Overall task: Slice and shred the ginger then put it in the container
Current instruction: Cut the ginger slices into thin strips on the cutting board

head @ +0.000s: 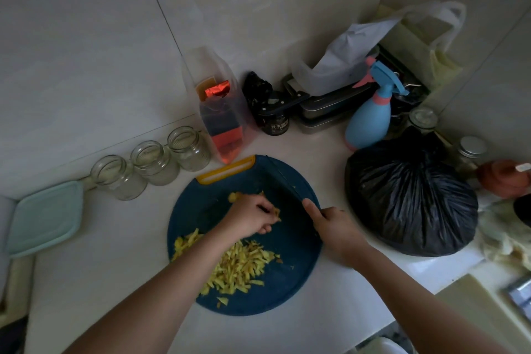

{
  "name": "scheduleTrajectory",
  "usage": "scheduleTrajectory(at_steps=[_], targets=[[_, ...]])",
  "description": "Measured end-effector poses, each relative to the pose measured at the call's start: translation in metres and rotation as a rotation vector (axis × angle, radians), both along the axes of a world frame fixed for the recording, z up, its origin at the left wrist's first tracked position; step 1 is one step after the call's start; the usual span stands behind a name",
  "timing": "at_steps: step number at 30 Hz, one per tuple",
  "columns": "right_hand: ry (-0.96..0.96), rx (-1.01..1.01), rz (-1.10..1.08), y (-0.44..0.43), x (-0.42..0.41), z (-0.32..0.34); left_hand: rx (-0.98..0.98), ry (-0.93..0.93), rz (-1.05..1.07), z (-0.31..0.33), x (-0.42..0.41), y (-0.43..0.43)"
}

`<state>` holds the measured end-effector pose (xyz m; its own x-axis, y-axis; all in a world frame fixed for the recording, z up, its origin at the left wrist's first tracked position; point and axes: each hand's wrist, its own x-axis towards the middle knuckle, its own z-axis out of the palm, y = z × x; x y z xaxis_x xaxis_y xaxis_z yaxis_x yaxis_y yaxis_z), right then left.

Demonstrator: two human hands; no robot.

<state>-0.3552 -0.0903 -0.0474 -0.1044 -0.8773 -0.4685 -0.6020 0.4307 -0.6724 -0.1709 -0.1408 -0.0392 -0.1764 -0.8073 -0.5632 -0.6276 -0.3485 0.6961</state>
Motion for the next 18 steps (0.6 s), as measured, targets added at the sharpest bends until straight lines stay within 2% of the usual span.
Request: scheduleTrajectory(at_steps=[4,12,18], targets=[[0.006,-0.001,0.012,-0.001,0.001,0.001,-0.274,-0.247,-0.157,-0.005,0.0,0.009],[0.007,0.004,0.038,0.001,0.0,0.0,-0.248,-0.21,-0.125,-0.006,-0.002,0.01],[0.031,0.003,0.053,0.001,0.001,0.001,-0.281,-0.306,-0.143,-0.007,0.013,0.002]])
